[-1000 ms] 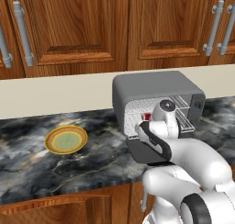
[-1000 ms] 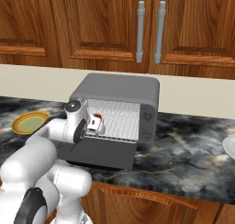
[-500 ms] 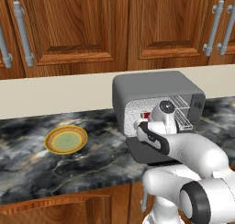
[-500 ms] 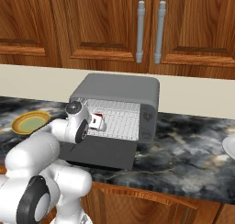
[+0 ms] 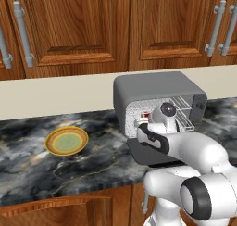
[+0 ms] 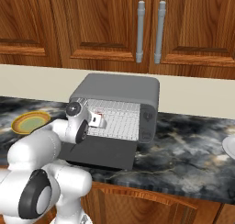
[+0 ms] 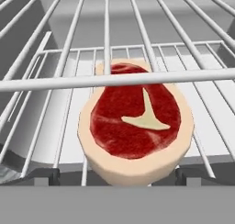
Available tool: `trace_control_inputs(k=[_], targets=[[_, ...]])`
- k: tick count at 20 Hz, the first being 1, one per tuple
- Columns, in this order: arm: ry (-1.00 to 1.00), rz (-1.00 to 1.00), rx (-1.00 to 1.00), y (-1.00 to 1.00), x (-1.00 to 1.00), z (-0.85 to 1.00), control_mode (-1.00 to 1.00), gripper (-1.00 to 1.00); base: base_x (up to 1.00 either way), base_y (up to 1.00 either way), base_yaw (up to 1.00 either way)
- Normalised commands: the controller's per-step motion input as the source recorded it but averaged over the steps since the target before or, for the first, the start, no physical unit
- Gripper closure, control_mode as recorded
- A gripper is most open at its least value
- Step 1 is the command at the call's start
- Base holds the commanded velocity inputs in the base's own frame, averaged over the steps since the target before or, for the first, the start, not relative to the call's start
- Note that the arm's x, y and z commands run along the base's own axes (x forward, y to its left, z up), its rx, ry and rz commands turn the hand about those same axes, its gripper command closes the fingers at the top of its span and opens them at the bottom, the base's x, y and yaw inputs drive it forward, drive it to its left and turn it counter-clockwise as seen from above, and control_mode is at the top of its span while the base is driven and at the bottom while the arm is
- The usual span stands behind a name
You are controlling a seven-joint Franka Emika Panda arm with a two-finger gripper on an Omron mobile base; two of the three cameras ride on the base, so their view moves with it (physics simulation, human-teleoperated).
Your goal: Open the toaster oven door. Place the bread on the top rack in the toaster oven and place the steak on the bottom rack.
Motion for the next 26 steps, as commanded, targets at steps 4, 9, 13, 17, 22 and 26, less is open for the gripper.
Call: trace_control_inputs(k=[4, 9, 13, 17, 22, 26], targets=[[-0.07, -0.05, 0.01, 0.09, -0.44, -0.12, -1.00, -1.00, 0.00, 0.00, 0.00], [-0.02, -0.03, 0.00, 0.06, -0.66, -0.28, -1.00, -1.00, 0.00, 0.00, 0.00], [0.00, 0.00, 0.00, 0.03, -0.65, -0.49, -1.00, -1.00, 0.00, 0.00, 0.00], [0.00, 0.00, -0.01, 0.02, -0.49, -0.74, -1.00, -1.00, 0.00, 0.00, 0.00], [0.00, 0.00, -0.01, 0.07, -0.29, -0.84, -1.00, -1.00, 0.00, 0.00, 0.00], [0.00, 0.00, 0.00, 0.03, -0.04, -0.93, -1.00, -1.00, 0.00, 0.00, 0.00]])
